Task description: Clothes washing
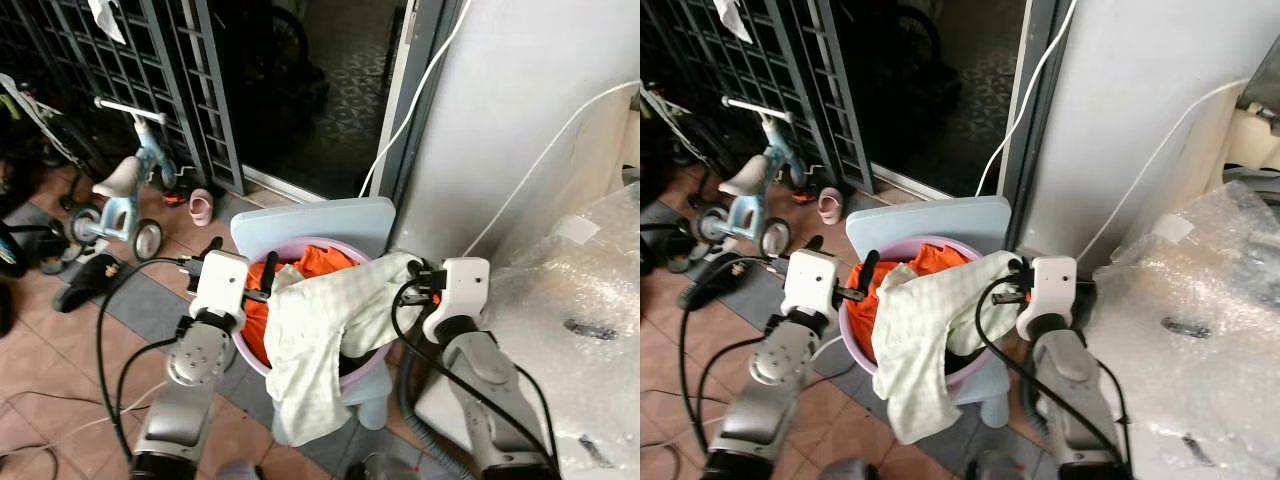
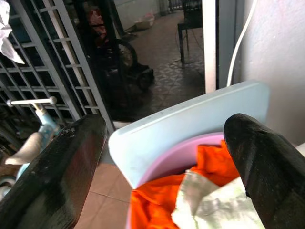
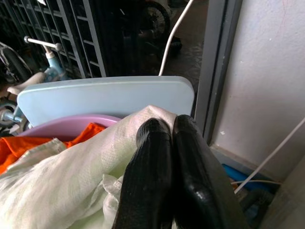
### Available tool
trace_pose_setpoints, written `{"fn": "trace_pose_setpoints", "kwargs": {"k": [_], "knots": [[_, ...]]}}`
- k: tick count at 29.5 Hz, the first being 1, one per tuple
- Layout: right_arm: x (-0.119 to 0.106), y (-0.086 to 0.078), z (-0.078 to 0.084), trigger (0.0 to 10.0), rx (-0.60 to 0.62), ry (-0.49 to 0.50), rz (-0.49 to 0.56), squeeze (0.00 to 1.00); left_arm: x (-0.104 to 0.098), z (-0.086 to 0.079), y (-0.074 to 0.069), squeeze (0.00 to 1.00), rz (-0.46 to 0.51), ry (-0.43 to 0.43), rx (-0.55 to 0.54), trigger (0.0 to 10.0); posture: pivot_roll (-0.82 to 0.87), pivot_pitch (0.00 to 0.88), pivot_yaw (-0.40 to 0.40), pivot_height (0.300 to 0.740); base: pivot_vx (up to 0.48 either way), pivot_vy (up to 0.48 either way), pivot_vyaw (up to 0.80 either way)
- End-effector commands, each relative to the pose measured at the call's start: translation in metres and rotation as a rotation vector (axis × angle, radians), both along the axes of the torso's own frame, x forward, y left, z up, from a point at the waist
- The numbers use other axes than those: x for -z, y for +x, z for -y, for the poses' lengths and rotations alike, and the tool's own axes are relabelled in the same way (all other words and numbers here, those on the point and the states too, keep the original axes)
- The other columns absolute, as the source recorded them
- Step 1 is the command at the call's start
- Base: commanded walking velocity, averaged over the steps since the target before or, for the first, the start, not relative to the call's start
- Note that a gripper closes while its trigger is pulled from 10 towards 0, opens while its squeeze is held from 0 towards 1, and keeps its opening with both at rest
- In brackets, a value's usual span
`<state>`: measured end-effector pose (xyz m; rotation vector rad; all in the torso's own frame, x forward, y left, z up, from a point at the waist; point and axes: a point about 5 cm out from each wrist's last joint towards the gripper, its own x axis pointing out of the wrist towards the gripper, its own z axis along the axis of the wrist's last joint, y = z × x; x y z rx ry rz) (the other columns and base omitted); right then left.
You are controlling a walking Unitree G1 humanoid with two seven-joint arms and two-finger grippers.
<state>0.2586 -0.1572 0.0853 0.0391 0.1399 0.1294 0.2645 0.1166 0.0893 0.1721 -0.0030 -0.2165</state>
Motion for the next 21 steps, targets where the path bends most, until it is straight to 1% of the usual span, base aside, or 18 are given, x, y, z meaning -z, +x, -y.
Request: {"fn": "trace_pose_setpoints", "kwargs": {"k": [1, 6, 21], "knots": [[-0.003, 0.001, -0.001, 10.0, 0.004, 0.005, 0.021, 0.0, 0.003, -0.005, 0.0, 0.0, -0.018, 0.015, -0.02, 10.0, -0.06, 0.0, 0.005, 0.74, 0.0, 0.0, 0.0], [-0.003, 0.003, -0.007, 10.0, -0.007, 0.011, 0.021, 0.0, 0.003, -0.006, 0.0, 0.0, -0.02, 0.018, -0.013, 10.0, -0.06, 0.0, 0.013, 0.74, 0.0, 0.0, 0.0], [-0.011, 0.015, -0.004, 10.0, -0.001, 0.007, 0.057, 0.0, 0.003, -0.006, 0.002, 0.0, -0.03, 0.017, -0.013, 10.0, -0.06, 0.0, 0.023, 0.74, -0.282, 0.0, 0.0]]}}
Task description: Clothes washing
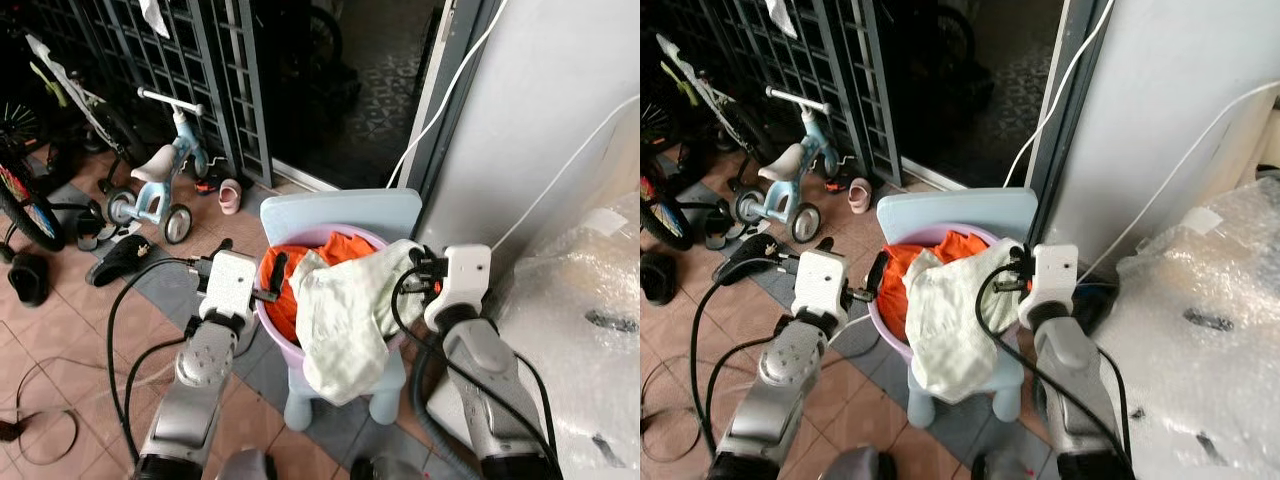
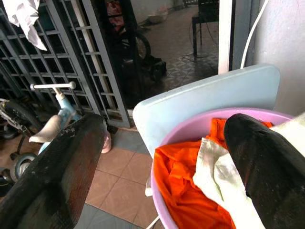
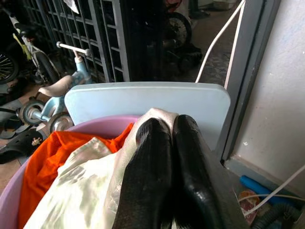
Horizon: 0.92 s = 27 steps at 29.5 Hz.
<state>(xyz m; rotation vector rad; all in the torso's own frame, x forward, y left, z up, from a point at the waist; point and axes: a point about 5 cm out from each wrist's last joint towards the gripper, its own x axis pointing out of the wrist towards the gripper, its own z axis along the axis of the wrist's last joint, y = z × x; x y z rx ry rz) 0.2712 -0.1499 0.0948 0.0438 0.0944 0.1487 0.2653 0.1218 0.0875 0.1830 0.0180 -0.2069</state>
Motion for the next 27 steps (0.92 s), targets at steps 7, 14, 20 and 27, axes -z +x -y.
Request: {"fn": "trace_pose_setpoints", "kwargs": {"k": [7, 14, 20, 27], "knots": [[-0.0016, 0.0039, 0.0014, 10.0, 0.016, 0.0, 0.012, 0.0, 0.0006, -0.0008, 0.0014, 0.0, -0.01, 0.001, -0.006, 10.0, -0.06, 0.0, 0.021, 0.74, -0.201, 0.0, 0.0], [-0.0068, 0.0072, 0.0028, 10.0, 0.031, -0.019, 0.045, 0.0, -0.0017, -0.0002, 0.0006, 0.0, 0.004, -0.013, 0.026, 10.0, -0.06, 0.0, 0.023, 0.74, 0.0, 0.0, -0.69], [-0.0084, 0.009, 0.0037, 10.0, 0.031, -0.035, 0.057, 0.0, -0.0013, 0.0005, 0.0004, 0.0, 0.003, -0.012, 0.035, 10.0, -0.06, 0.0, 0.024, 0.74, 0.0, 0.0, -0.8], [-0.008, 0.0095, 0.0041, 10.0, 0.033, -0.037, 0.06, 0.0, -0.0001, -0.0016, 0.0001, 0.0, -0.005, -0.011, 0.032, 10.0, -0.06, 0.0, 0.023, 0.74, 0.0, -0.286, -0.8]]}}
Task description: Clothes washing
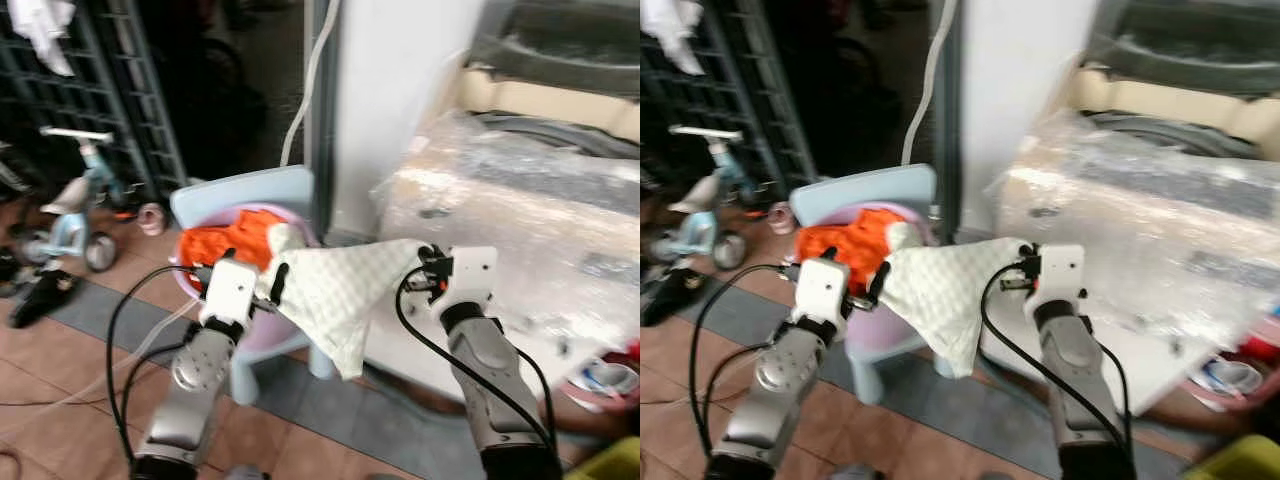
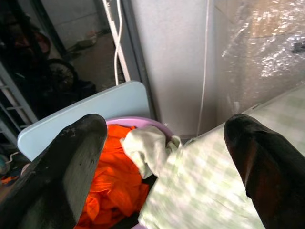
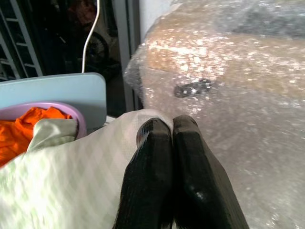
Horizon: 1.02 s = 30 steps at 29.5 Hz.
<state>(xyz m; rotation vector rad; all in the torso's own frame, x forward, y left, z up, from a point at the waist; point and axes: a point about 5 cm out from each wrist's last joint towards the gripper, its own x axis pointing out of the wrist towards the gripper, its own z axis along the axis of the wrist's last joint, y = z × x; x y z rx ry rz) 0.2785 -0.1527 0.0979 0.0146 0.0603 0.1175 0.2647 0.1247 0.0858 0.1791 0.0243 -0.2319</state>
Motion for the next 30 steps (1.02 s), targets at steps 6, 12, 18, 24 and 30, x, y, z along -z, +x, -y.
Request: {"fn": "trace_pose_setpoints", "kwargs": {"k": [6, 12, 18, 24, 30], "knots": [[-0.0033, 0.0016, 0.0004, 10.0, -0.001, -0.011, 0.021, 0.0, -0.0014, 0.0016, 0.0003, 0.0, 0.002, -0.007, 0.01, 10.0, -0.06, 0.0, 0.025, 0.74, 0.0, -0.376, -0.8], [-0.0042, 0.0023, 0.0016, 10.0, 0.0, -0.014, 0.026, 0.0, -0.0015, 0.0011, 0.0008, 0.0, 0.003, -0.019, -0.003, 10.0, -0.06, 0.0, 0.024, 0.74, 0.0, -0.126, -0.66], [-0.0046, 0.002, 0.0027, 10.0, -0.004, -0.024, 0.03, 0.0, -0.0005, -0.003, 0.0015, 0.0, -0.004, -0.028, -0.049, 10.0, -0.06, 0.0, 0.024, 0.74, 0.0, 0.0, 0.0], [-0.0054, 0.0026, 0.0005, 10.0, -0.025, -0.042, 0.039, 0.0, -0.0009, -0.0055, 0.0034, 0.0, -0.005, -0.025, -0.071, 10.0, -0.06, 0.0, 0.024, 0.74, 0.0, 0.0, 0.0], [-0.0105, 0.006, 0.0026, 10.0, -0.035, -0.093, 0.073, 0.0, -0.0001, -0.0069, 0.0039, 0.0, -0.013, -0.021, -0.083, 10.0, -0.06, 0.0, 0.027, 0.74, 0.0, 0.0, 0.0]]}}
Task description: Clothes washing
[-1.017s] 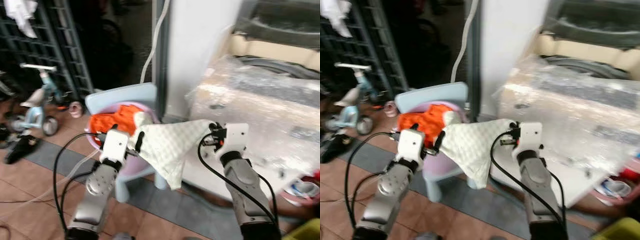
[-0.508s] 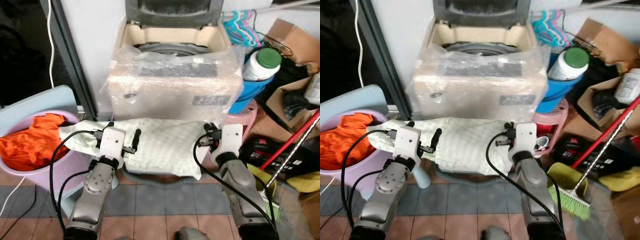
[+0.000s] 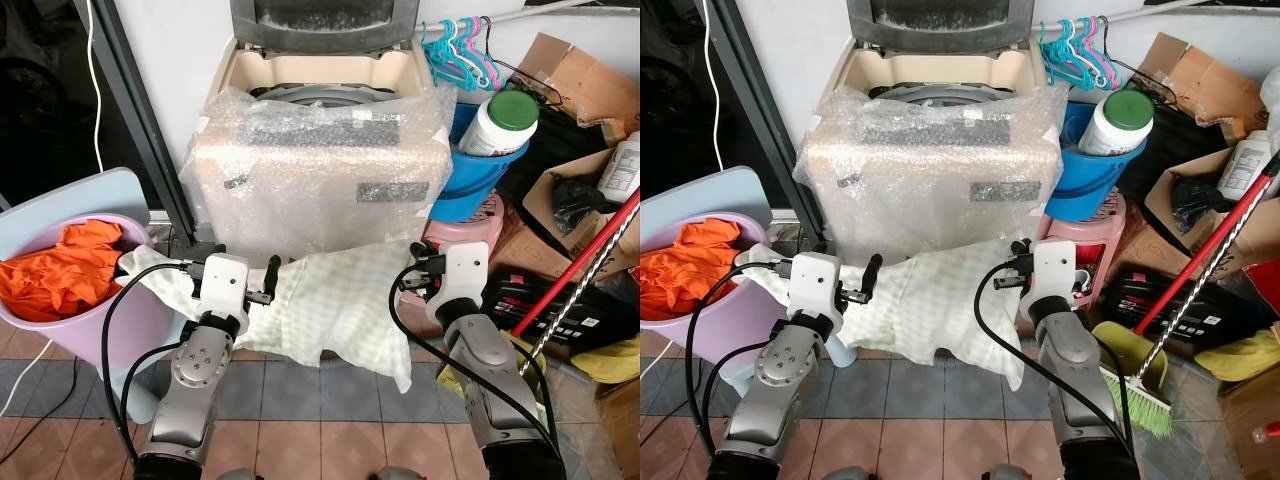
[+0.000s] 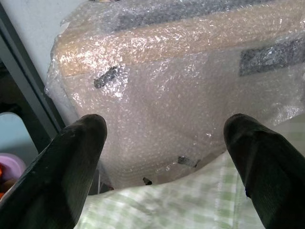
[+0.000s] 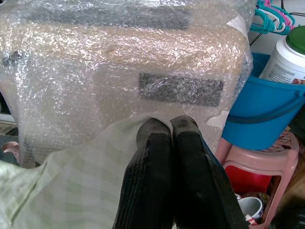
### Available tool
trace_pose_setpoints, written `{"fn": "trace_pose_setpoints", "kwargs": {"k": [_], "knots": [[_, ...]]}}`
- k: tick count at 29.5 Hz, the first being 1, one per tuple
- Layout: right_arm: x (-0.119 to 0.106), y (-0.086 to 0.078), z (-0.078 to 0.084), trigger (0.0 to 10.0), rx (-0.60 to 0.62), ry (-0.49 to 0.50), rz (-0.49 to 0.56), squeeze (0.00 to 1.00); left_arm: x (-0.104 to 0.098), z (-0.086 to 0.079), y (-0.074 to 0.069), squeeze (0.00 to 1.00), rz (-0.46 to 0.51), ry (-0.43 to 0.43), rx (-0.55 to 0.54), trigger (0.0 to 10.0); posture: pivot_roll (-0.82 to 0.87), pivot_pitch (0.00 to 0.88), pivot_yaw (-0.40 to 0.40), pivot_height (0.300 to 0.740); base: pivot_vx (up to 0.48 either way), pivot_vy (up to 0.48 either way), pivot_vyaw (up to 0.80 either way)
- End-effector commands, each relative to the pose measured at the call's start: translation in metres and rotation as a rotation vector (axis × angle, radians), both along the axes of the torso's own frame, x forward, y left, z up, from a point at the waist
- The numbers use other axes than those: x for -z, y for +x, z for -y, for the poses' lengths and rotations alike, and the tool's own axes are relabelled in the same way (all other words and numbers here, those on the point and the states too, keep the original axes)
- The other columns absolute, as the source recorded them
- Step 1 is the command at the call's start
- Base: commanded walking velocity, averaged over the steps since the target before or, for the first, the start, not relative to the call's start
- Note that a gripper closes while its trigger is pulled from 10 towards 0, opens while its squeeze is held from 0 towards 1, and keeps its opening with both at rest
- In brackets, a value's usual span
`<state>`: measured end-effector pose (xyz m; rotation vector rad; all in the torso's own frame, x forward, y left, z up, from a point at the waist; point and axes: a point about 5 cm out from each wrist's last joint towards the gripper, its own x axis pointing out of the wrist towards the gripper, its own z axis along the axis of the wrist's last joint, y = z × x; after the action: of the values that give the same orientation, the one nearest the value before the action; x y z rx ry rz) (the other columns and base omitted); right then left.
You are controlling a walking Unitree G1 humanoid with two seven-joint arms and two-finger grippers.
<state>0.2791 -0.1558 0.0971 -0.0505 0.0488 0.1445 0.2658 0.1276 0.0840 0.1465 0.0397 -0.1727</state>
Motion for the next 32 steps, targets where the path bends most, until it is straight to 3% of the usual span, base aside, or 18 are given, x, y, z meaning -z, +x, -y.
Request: {"fn": "trace_pose_setpoints", "kwargs": {"k": [1, 4, 6, 9, 16, 21, 27, 32], "knots": [[-0.021, 0.01, 0.01, 10.0, 0.038, -0.077, 0.108, 0.0, -0.001, -0.006, 0.003, 0.0, -0.005, 0.017, -0.037, 10.0, -0.06, 0.0, 0.027, 0.74, 0.0, 0.0, 0.0], [-0.028, 0.014, 0.016, 10.0, 0.068, -0.084, 0.138, 0.0, -0.001, -0.008, 0.004, 0.0, -0.008, 0.017, -0.049, 10.0, -0.07, 0.0, 0.028, 0.74, 0.0, 0.0, 0.0], [-0.043, 0.022, 0.018, 10.0, 0.041, -0.114, 0.19, 0.0, -0.001, -0.012, 0.006, 0.0, -0.013, 0.007, -0.077, 10.0, -0.07, 0.0, 0.03, 0.74, 0.0, 0.0, 0.0], [-0.047, 0.025, 0.016, 10.0, 0.009, -0.112, 0.195, 0.0, -0.002, -0.015, 0.009, 0.0, -0.016, -0.006, -0.096, 10.0, -0.07, 0.0, 0.028, 0.74, 0.0, 0.0, 0.0], [-0.06, 0.026, -0.007, 10.0, -0.158, -0.118, 0.242, 0.0, -0.011, -0.026, 0.011, 0.0, 0.003, 0.012, -0.141, 10.0, -0.05, 0.009, 0.027, 0.74, 0.0, 0.0, 0.0], [-0.07, 0.023, -0.018, 10.0, -0.221, -0.111, 0.296, 0.0, -0.014, -0.035, 0.004, 0.0, 0.012, 0.022, -0.169, 10.0, -0.04, 0.031, 0.029, 0.74, 0.338, 0.144, 0.45], [-0.075, 0.024, -0.02, 10.0, -0.229, -0.091, 0.309, 0.0, 0.0, -0.039, -0.005, 0.0, -0.048, 0.017, -0.19, 10.0, -0.04, 0.003, 0.03, 0.74, 0.405, 0.257, 0.53], [-0.084, 0.031, -0.018, 10.0, -0.23, -0.098, 0.332, 0.0, 0.001, -0.033, 0.002, 0.0, -0.047, 0.013, -0.176, 10.0, -0.04, 0.0, 0.028, 0.74, 0.406, 0.256, 0.47]]}}
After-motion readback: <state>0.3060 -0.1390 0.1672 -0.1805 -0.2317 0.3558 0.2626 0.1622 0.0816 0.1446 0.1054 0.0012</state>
